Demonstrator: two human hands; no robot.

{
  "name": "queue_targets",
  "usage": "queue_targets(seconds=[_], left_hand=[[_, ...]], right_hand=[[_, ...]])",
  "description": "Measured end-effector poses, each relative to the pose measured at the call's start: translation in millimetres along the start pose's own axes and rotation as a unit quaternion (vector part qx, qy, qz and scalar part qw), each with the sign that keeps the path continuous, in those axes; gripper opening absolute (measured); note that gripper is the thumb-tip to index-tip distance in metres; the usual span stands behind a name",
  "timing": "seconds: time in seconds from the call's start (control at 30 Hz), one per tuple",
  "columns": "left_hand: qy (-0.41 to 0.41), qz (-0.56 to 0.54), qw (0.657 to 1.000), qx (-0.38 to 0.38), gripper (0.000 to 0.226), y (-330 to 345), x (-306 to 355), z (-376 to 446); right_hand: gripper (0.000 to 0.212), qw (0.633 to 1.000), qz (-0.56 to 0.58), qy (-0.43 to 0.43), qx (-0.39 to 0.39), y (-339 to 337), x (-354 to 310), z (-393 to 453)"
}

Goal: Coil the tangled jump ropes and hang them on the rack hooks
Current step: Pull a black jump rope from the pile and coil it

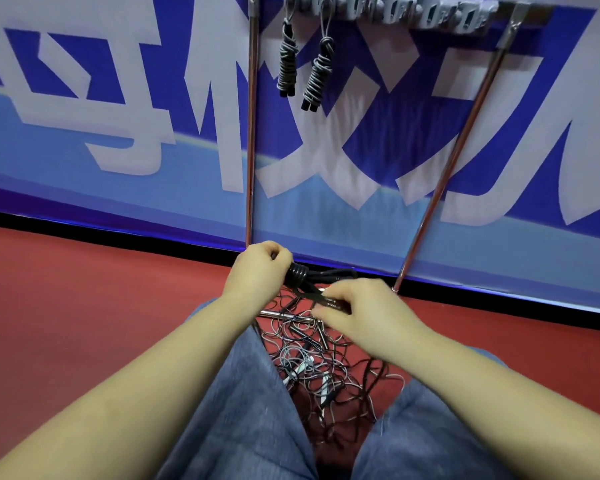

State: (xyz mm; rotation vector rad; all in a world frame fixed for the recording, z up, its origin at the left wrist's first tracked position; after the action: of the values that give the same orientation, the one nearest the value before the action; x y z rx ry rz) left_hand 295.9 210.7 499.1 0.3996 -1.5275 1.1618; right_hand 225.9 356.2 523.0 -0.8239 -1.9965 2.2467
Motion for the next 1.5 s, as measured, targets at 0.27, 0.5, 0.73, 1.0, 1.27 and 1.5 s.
queue_targets(seconds=[0.27, 0.5, 0.73, 1.0, 1.27, 1.5], left_hand=[[0.054, -0.009, 0.978, -0.200, 0.029, 18, 21, -14], [0.022, -0.171, 0.952, -0.253, 0.033, 25, 28, -30], [-0.043, -0.335, 0.918, -0.209, 0.039, 36, 29, -33], [-0.109, -0.351, 0.929, -0.045, 0.039, 23, 15, -23], [0.012, -0.110, 0.992, 0.063, 0.025, -10, 15, -6], [0.032, -0.008, 0.998, -0.045, 0.022, -1, 20, -1]], right_hand=[[0.032, 0.994, -0.082, -0.049, -0.052, -27, 14, 23], [0.042, 0.945, 0.252, 0.052, -0.202, 9, 33, 11], [0.015, 0.610, 0.722, 0.170, -0.279, 61, 19, -9], [0.037, 0.794, 0.577, 0.190, 0.031, 44, 30, 9], [0.023, 0.913, 0.373, 0.135, -0.093, 41, 9, -7], [0.020, 0.994, -0.085, -0.021, 0.060, -40, 2, 8]])
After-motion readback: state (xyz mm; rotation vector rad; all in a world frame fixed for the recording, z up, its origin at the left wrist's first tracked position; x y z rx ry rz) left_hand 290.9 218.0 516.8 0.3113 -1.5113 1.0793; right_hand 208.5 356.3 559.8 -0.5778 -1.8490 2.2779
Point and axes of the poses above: each hand's wrist, its own z-axis towards the middle knuckle, its own y-axis out of the palm, x = y × z, the point moved 8 cm from there along z, towards the middle knuckle, and after that the axes turned 6 degrees about -z, right-handed, at the moved point
